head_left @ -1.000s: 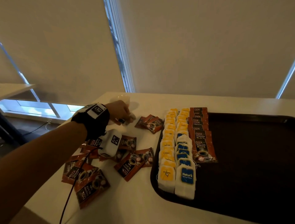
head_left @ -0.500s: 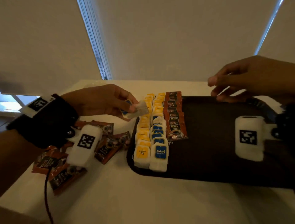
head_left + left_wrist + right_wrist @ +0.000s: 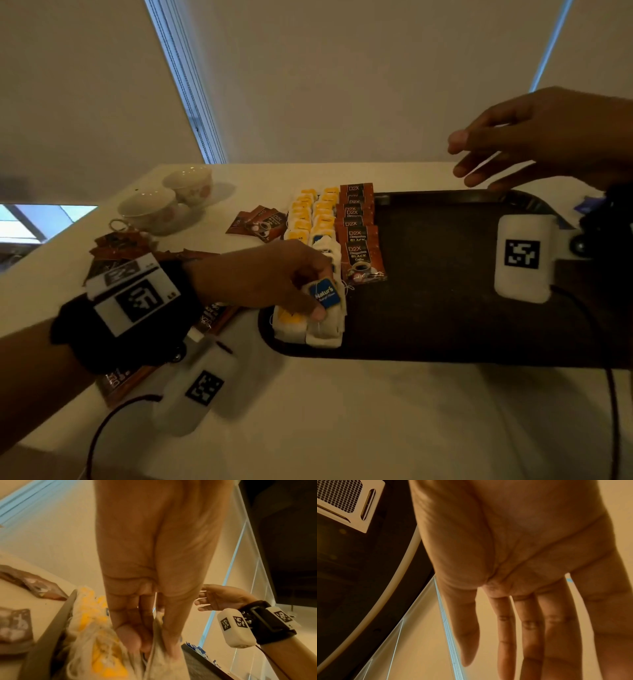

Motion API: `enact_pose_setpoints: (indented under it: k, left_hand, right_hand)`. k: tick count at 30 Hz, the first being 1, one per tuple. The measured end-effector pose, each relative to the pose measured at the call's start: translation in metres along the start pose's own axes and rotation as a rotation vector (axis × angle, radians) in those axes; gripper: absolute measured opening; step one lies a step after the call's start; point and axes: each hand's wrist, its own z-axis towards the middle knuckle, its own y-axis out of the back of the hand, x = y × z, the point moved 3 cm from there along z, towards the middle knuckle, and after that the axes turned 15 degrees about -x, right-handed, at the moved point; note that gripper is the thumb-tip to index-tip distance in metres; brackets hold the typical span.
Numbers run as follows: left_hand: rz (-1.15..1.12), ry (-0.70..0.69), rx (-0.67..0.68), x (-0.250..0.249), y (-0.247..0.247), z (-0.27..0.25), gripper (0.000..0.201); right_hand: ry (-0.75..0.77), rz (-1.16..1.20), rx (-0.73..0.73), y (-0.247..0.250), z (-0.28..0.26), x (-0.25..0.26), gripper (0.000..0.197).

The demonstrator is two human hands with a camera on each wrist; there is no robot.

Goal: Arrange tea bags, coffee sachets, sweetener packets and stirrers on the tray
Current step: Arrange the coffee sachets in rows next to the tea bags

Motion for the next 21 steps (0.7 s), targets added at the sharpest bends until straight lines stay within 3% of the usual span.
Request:
enact_pose_setpoints:
  k: [2,5,11,14,18,21]
  left_hand:
    - [0.003,0.004,-0.037,0.001,-0.002,0.001,0.014]
    - [0.052,0.003,-0.091,0.004,-0.001,0.001,0.03]
    - [-0.104,0.025,-0.083,0.001,0.011,-0.002,0.02]
    - [-0.145,0.085,-0.01,0.003,0.008,0.0,0.014]
    - [-0.093,0.112,0.029,0.004,0.0,0.003,0.021]
    - [0.017,0.081,-0.04,0.001,-0.006,0.005,0.024]
  right_hand:
    - [0.006,0.002,-0.005,0.002,-0.001,-0.001,0.043]
    - [0.016,0.009,-0.01,0.004,-0.001,-0.002,0.044]
    - [0.009,0.014,-0.024,0.008,0.002,-0.004,0.043]
    - [0.007,0.015,-0.029,0.008,0.002,-0.005,0.041]
    - [0.003,0.009,-0.025,0.008,0.002,-0.005,0.04]
    - [-0.003,0.007,-0.025,0.008,0.002,-0.006,0.04]
